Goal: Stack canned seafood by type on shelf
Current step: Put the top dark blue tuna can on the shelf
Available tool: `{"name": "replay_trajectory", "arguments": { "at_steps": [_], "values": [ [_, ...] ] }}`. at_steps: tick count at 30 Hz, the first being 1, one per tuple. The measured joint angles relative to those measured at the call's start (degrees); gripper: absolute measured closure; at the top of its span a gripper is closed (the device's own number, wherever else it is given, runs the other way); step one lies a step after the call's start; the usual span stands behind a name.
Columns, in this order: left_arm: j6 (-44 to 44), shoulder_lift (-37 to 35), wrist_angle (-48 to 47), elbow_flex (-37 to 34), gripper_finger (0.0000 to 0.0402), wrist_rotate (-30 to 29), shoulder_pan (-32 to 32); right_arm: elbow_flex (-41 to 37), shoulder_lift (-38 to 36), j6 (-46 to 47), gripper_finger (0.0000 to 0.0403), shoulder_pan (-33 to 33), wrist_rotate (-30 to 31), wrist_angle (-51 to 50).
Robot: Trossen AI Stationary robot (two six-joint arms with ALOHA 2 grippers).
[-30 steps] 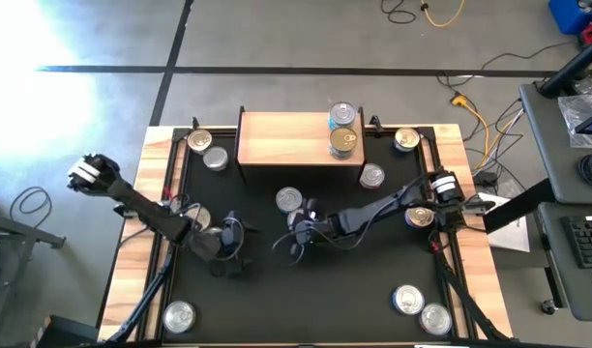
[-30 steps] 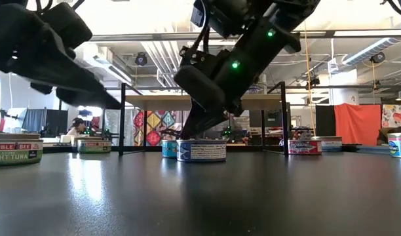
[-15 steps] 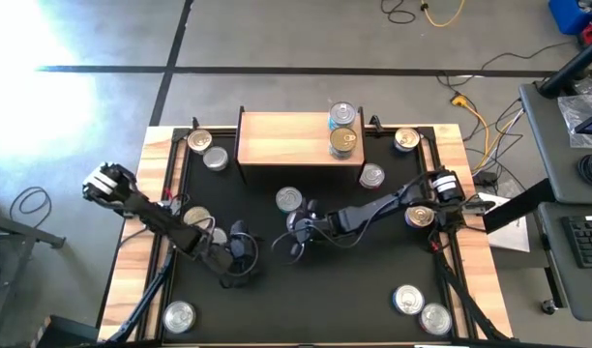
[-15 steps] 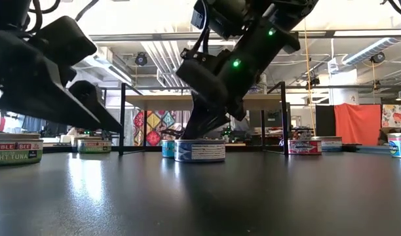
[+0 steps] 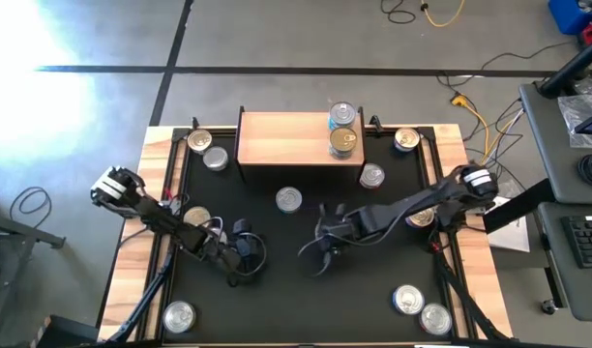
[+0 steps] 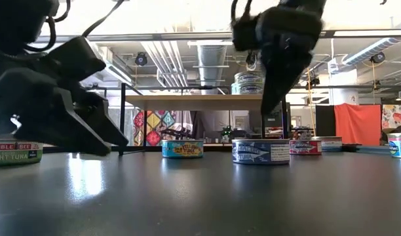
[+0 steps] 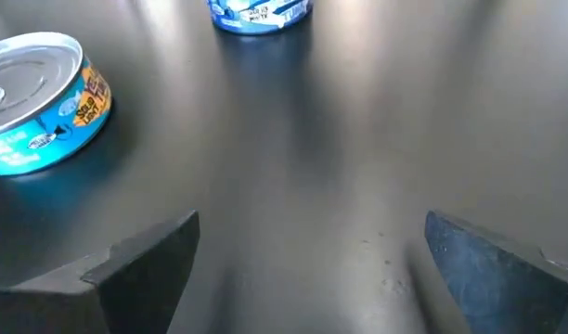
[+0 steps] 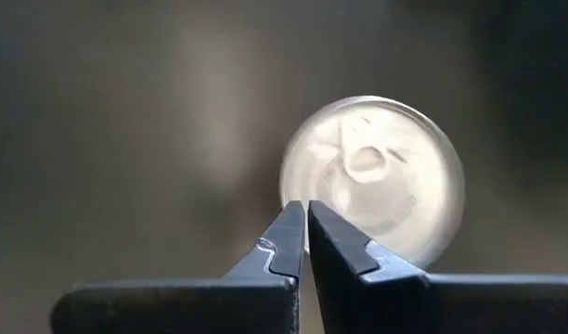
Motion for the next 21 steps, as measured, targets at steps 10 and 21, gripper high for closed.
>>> {"name": "replay_trajectory", "arguments": {
  "at_steps": [10, 21],
  "values": [
    [3.70, 6.57, -0.55, 4.96, 0.0002, 0.05, 1.64, -3.04, -1.41, 9.70, 0.0390, -2.79, 13.75, -15.60],
    [3.82, 5.22, -5.79, 6.32, 0.0002, 0.35, 1.81, -7.31, 3.22, 0.40, 0.0390, -7.89, 7.79, 6.44]
  ]
}}
